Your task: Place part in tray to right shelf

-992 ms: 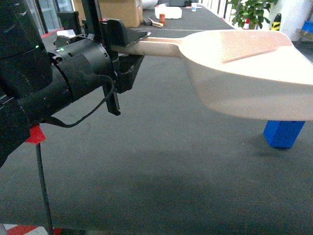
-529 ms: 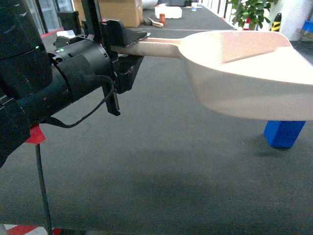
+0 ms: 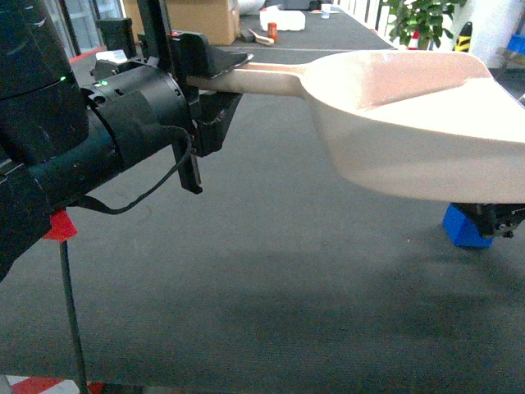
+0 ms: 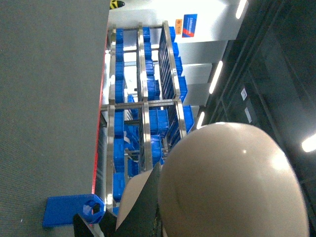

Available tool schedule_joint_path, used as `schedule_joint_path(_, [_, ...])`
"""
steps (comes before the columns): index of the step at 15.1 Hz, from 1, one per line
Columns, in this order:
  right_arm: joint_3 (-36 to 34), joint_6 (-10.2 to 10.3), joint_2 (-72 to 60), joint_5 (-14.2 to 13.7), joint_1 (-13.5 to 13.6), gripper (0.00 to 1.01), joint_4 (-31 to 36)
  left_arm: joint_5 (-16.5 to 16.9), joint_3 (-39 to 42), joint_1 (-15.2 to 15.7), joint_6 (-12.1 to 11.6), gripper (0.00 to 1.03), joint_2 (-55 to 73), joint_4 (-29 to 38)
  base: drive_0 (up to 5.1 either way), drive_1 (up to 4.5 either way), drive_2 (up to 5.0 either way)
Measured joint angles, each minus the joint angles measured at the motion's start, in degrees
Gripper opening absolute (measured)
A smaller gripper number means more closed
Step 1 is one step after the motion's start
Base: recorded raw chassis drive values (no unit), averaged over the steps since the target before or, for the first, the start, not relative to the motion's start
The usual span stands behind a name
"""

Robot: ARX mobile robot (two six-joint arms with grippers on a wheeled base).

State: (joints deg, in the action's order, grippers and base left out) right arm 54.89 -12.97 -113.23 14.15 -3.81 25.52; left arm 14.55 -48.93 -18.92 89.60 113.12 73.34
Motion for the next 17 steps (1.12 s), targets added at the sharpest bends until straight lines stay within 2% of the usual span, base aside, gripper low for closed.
schedule_joint_path(2, [1.8,0.6,-3.1,-0.6,0.9,0.97,1.0,0.0,0.0,0.0,0.0,0.17,0.0,0.0,0.0,0.00,0.0])
schedule_joint_path(5, [2.1,1.0,-5.5,-3.4,1.6,0.77,3.1,0.0,0.0,0.0,0.0,0.17,0.0,0.0,0.0,0.00,0.0])
schedule_joint_path(8, [-0.3,2.3,-4.3,-3.7,1.0,0.53,6.9,0.0,0.0,0.0,0.0,0.17,0.0,0.0,0.0,0.00,0.0])
schedule_joint_path(10, [-4.3,3.3,-0.9,-3.4,-0.9,0.47,7.9,0.0,0.0,0.0,0.0,0.17,0.0,0.0,0.0,0.00,0.0])
schedule_joint_path(12, [-9.6,3.1,6.3,-2.6,-3.1,0.47,7.1,-0.2,0.0,0.0,0.0,0.17,0.0,0.0,0.0,0.00,0.0])
schedule_joint_path(13, [-13.8,2.4,15.4,-1.6,-4.9,0.47,4.0,0.0,0.0,0.0,0.0,0.17,0.0,0.0,0.0,0.00,0.0])
schedule_joint_path(14, [-14.9,4.3,39.5,3.5,-4.9,0.47,-2.6,0.0,0.0,0.0,0.0,0.17,0.0,0.0,0.0,0.00,0.0])
schedule_joint_path(15, [-10.1,13.9,49.1,5.0,7.2,0.47,-2.0,-0.1,0.0,0.0,0.0,0.17,0.0,0.0,0.0,0.00,0.0])
schedule_joint_path(16, [-9.9,16.5,37.6,-4.2,19.7,0.66,-3.5,0.0,0.0,0.0,0.0,0.17,0.0,0.0,0.0,0.00,0.0])
schedule_joint_path(17, [-9.3,16.1,41.1,-11.0,21.0,1.00,-0.2,-0.4,0.0,0.3,-0.2,0.17,0.0,0.0,0.0,0.00,0.0])
